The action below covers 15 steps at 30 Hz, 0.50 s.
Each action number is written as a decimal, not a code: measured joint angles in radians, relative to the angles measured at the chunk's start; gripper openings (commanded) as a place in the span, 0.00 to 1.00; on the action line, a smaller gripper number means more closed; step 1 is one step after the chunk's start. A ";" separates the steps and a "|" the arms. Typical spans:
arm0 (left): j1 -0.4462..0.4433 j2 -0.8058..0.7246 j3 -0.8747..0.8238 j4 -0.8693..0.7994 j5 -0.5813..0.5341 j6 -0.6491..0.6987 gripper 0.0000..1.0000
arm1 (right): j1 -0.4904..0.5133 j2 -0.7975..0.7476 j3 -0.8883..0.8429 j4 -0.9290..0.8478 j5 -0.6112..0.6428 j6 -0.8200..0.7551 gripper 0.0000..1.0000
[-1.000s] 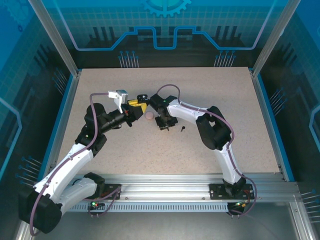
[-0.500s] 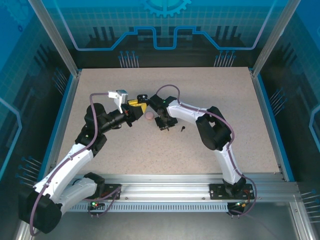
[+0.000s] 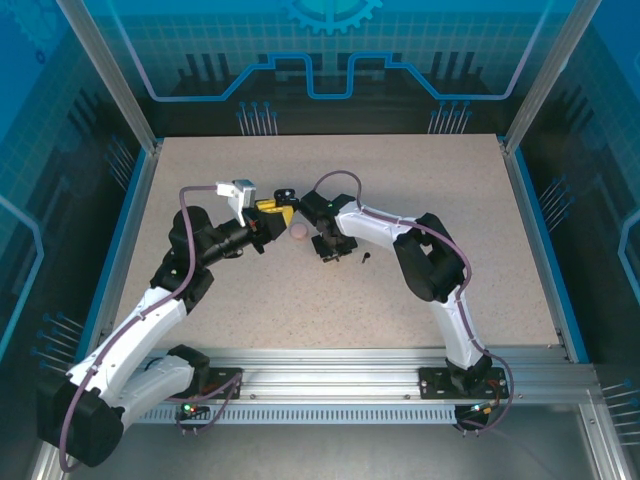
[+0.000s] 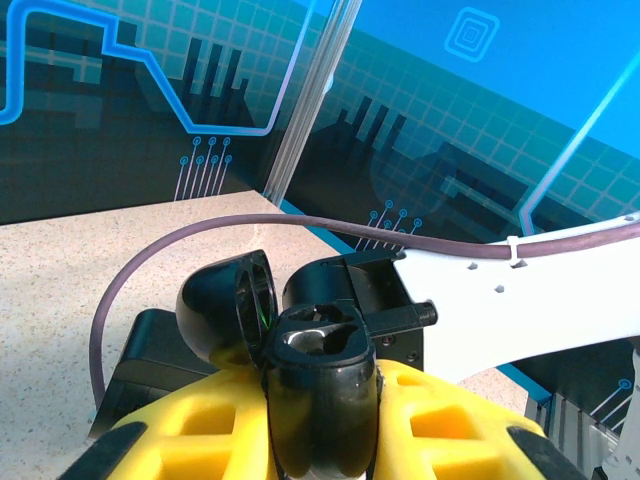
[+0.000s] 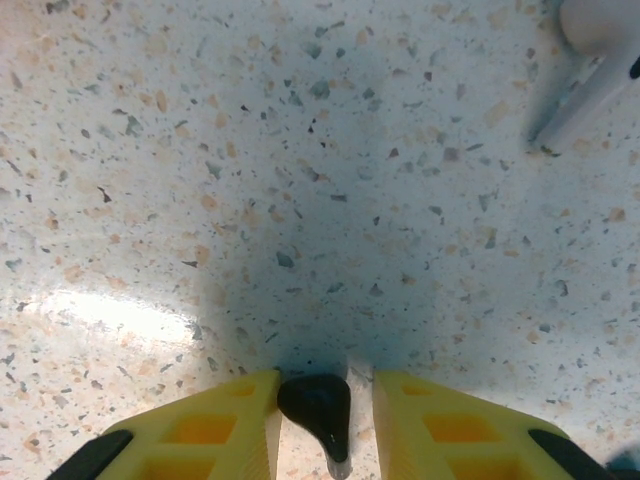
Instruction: Insert wireless bluetooth earbuds into charging case
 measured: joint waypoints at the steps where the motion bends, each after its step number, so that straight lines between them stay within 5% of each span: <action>1: 0.000 0.000 0.000 0.000 0.000 0.000 0.00 | 0.000 0.000 0.000 0.000 0.000 0.000 0.31; 15: 0.000 0.003 0.000 0.000 0.001 0.000 0.00 | -0.002 0.007 0.016 -0.004 -0.003 -0.019 0.15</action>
